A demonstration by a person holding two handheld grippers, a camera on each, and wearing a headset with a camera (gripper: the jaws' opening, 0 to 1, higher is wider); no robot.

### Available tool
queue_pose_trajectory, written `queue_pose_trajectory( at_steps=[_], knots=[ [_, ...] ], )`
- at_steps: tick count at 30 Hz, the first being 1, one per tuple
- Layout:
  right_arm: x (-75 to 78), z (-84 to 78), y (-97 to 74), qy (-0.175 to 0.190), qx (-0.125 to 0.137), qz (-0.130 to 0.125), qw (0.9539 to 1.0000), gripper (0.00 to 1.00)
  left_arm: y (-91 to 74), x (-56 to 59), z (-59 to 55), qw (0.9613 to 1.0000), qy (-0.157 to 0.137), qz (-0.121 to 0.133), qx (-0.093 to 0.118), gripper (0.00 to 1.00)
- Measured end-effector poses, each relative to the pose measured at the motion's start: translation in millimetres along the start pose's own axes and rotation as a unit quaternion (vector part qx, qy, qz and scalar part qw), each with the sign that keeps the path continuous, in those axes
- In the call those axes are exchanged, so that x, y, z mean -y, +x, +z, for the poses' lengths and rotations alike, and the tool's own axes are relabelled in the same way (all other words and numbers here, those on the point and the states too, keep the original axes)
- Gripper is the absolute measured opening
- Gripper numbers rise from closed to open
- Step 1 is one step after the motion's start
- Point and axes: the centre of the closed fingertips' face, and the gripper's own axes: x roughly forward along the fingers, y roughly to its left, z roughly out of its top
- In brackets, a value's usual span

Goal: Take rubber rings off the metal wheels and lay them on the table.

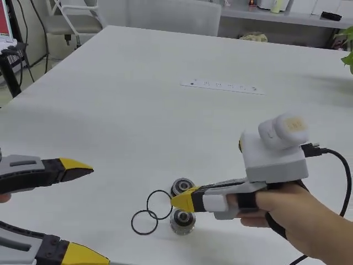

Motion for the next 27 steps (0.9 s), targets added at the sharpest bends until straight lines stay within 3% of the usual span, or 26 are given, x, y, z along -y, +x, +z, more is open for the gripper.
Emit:
queue_pose_trajectory(
  at_steps=[16, 27],
  knots=[
    [2.1, -10.1, 20.7, -0.04, -0.028, -0.019, 0.9986, 0.0, -2.5, -6.6, 3.5, 0.9997, -0.011, 0.013, 0.016, 0.77],
    [6.9, -16.9, 27.8, -0.101, -0.053, -0.038, 0.9927, 0.0, -2.7, -7.9, 3.1, 0.9996, -0.013, 0.017, 0.016, 0.79]
  ],
)
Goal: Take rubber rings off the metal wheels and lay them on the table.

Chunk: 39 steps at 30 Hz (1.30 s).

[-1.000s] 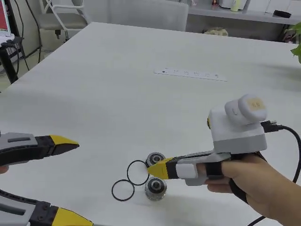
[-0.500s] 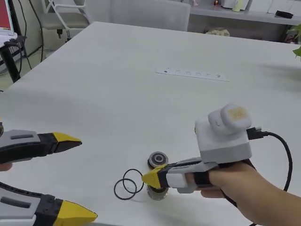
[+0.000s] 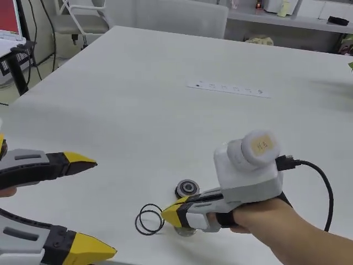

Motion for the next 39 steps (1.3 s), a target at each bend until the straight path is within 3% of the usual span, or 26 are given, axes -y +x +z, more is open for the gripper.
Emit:
queue_pose_trajectory(
  at_steps=[11, 30, 36, 39],
  knots=[
    [10.0, 0.6, -3.8, -0.023, -0.001, -0.02, 0.9995, 0.0, 1.4, 2.3, -3.6, 0.9999, 0.005, -0.003, -0.012, 0.78],
    [27.8, 33.4, -30.6, -0.026, 0.072, -0.053, 0.9957, 0.04, 2.2, 6.6, -5.6, 0.9997, 0.007, -0.012, -0.019, 0.77],
    [34.3, 48.8, -44.5, -0.035, 0.103, -0.069, 0.9916, 0.12, 1.2, 6.2, -1.4, 0.9998, 0.007, -0.013, -0.01, 0.77],
    [36.6, 54.4, -51.3, -0.037, 0.117, -0.071, 0.9899, 0.15, -1.6, 6.9, 9.2, 0.9997, 0.006, -0.017, 0.017, 0.76]
  ],
)
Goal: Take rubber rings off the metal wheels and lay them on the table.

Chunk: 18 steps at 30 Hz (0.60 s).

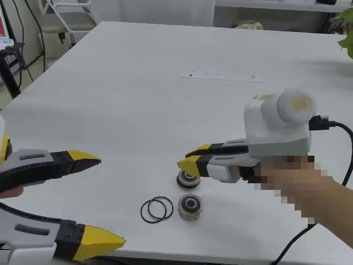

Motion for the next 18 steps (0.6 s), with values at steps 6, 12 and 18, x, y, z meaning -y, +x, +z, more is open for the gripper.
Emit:
queue_pose_trajectory(
  at_steps=[6, 12, 18],
  knots=[
    [4.9, 24.8, -12.3, 0.016, 0.038, -0.008, 0.9991, 0.18, -2.4, -6.4, 7.5, 0.9999, 0.002, 0.006, 0.011, 0.78],
    [11.4, 53.8, -21.1, -0.009, 0.062, -0.027, 0.9977, 0.23, -5.8, -14.5, 23.0, 0.9996, 0.023, 0.008, 0.015, 0.79],
    [11.8, 70.5, -22.4, -0.023, 0.055, -0.017, 0.9981, 0.26, -5.8, -26.5, 37.7, 0.9984, 0.054, 0.011, 0.008, 0.8]
  ],
)
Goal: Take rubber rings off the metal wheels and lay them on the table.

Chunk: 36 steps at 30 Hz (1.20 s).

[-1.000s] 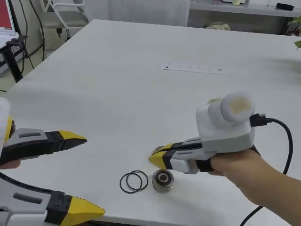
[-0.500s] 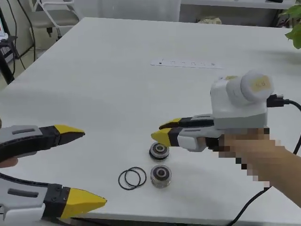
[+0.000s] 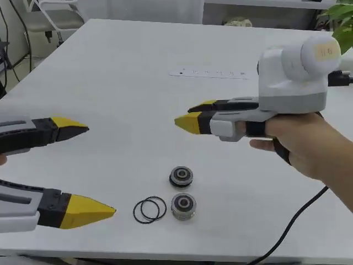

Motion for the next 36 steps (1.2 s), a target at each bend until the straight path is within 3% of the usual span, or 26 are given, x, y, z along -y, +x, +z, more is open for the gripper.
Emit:
queue_pose_trajectory(
  at_steps=[6, 11, 14, 16, 20, 24, 29, 31, 36],
  knots=[
    [1.4, 8.9, 3.6, -0.026, -0.008, 0.015, 0.9995, 0.26, 5.9, -14.3, 19.5, 0.9995, 0.032, -0.008, 0.004, 0.8],
    [8.7, 9.1, 6.7, -0.054, -0.022, 0.009, 0.9983, 0.27, 14.8, -25.8, 38.7, 0.9987, 0.047, -0.015, 0.014, 0.8],
    [17.2, 1.4, 8.3, -0.058, -0.031, 0.004, 0.9979, 0.28, 27.2, -31.2, 51.5, 0.9974, 0.065, -0.025, 0.017, 0.8],
    [21.5, -1.9, 9.0, -0.075, -0.008, -0.002, 0.9971, 0.26, 34.6, -30.7, 56.2, 0.9968, 0.071, -0.033, 0.015, 0.78],
    [23.0, -23.6, 10.0, -0.06, -0.008, 0.006, 0.9981, 0.25, 48.0, -26.7, 62.5, 0.9945, 0.089, -0.053, 0.011, 0.77],
    [21.1, -52.8, 10.9, -0.072, -0.059, 0.024, 0.9954, 0.27, 62.8, -25.6, 67.4, 0.9927, 0.099, -0.067, 0.015, 0.77],
    [19.3, -70.4, 12.8, -0.081, -0.079, 0.036, 0.9929, 0.3, 84.8, -29.5, 65.3, 0.9921, 0.099, -0.075, 0.019, 0.71],
    [18.8, -79.7, 12.8, -0.077, -0.092, 0.044, 0.9918, 0.31, 92.7, -28.9, 64.7, 0.992, 0.088, -0.085, 0.031, 0.7],
    [15.9, -96.1, 15.8, -0.075, -0.115, 0.059, 0.9888, 0.31, 114.2, -31.8, 48.6, 0.9923, 0.09, -0.08, 0.03, 0.68]
  ],
)
